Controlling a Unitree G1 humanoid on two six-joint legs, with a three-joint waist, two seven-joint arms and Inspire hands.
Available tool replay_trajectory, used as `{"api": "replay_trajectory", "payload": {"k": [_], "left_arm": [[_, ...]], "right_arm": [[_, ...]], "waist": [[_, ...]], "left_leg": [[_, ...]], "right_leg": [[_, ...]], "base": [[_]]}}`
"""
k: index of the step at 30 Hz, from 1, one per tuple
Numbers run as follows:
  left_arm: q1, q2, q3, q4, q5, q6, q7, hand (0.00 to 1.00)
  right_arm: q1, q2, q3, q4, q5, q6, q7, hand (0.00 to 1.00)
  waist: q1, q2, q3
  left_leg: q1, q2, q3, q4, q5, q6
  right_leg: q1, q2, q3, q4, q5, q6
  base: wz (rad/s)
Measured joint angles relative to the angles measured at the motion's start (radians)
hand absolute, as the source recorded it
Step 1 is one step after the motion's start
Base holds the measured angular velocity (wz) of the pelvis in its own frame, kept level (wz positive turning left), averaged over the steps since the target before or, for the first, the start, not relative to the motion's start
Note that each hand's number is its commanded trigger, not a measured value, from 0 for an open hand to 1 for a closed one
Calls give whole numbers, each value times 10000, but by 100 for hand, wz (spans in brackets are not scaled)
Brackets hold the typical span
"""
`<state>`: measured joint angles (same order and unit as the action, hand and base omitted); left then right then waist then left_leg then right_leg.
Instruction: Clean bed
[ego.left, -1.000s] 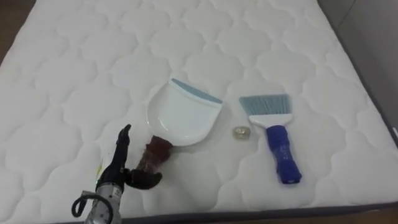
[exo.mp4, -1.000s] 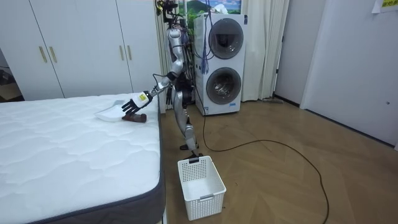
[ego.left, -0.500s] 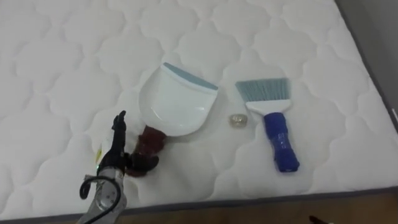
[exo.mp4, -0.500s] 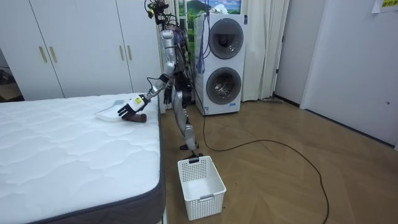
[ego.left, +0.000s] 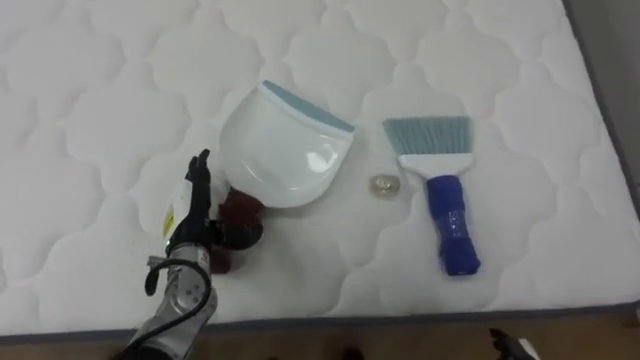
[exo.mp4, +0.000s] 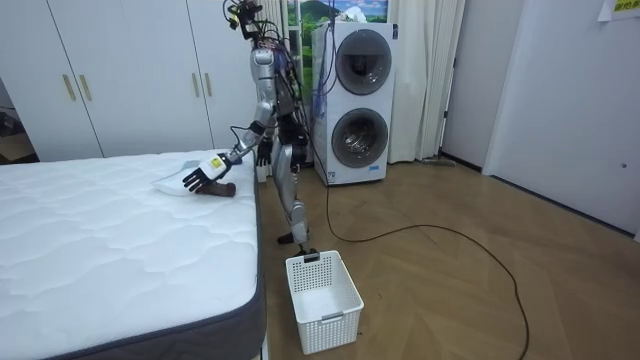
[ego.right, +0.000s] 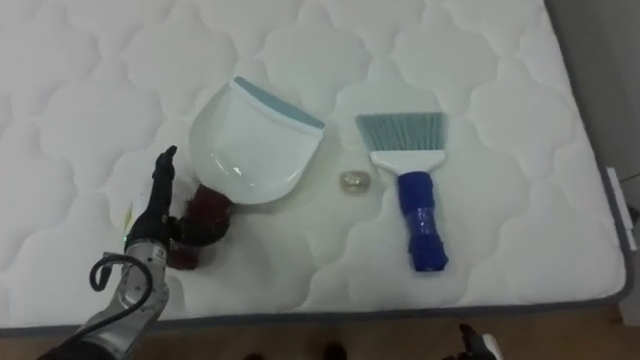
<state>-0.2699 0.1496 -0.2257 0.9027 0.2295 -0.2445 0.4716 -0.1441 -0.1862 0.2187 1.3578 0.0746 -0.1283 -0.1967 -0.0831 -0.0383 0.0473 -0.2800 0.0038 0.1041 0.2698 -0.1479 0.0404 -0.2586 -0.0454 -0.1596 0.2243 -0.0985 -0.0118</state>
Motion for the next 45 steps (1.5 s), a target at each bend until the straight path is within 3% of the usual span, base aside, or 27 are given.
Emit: {"api": "replay_trajectory", "payload": {"k": [7,14,24,39,45], "left_arm": [[8,-31,-260,8,-13,-3,199,0],[60,-62,-318,-4,-12,-7,208,0],[69,-55,-323,-3,-14,-8,212,0],[61,-61,-322,442,-25,-11,192,0],[28,-57,-288,748,-270,-20,197,0]], "right_arm": [[-44,-14,361,2,4,125,49,0],[130,-34,366,36,240,196,221,0],[78,-35,379,23,391,191,395,0],[85,-25,460,51,448,193,472,0],[77,-15,555,28,476,192,470,0]], "waist": [[57,184,0],[53,354,-135],[33,288,-174],[-35,114,-151],[-67,116,-131]], "left_leg": [[28,49,-1,21,-87,57],[137,19,12,55,-62,33],[219,-11,23,43,-62,27],[251,-7,29,65,-65,22],[-302,21,13,505,-156,-7]], "right_leg": [[-32,20,-243,152,-33,-36],[-50,-10,-176,383,-118,-74],[-34,-60,-176,549,-333,-58],[-54,-52,-54,671,-404,-64],[-622,-94,-51,1156,-542,-119]], "base": [[-2],[-2],[1],[0],[0]]}}
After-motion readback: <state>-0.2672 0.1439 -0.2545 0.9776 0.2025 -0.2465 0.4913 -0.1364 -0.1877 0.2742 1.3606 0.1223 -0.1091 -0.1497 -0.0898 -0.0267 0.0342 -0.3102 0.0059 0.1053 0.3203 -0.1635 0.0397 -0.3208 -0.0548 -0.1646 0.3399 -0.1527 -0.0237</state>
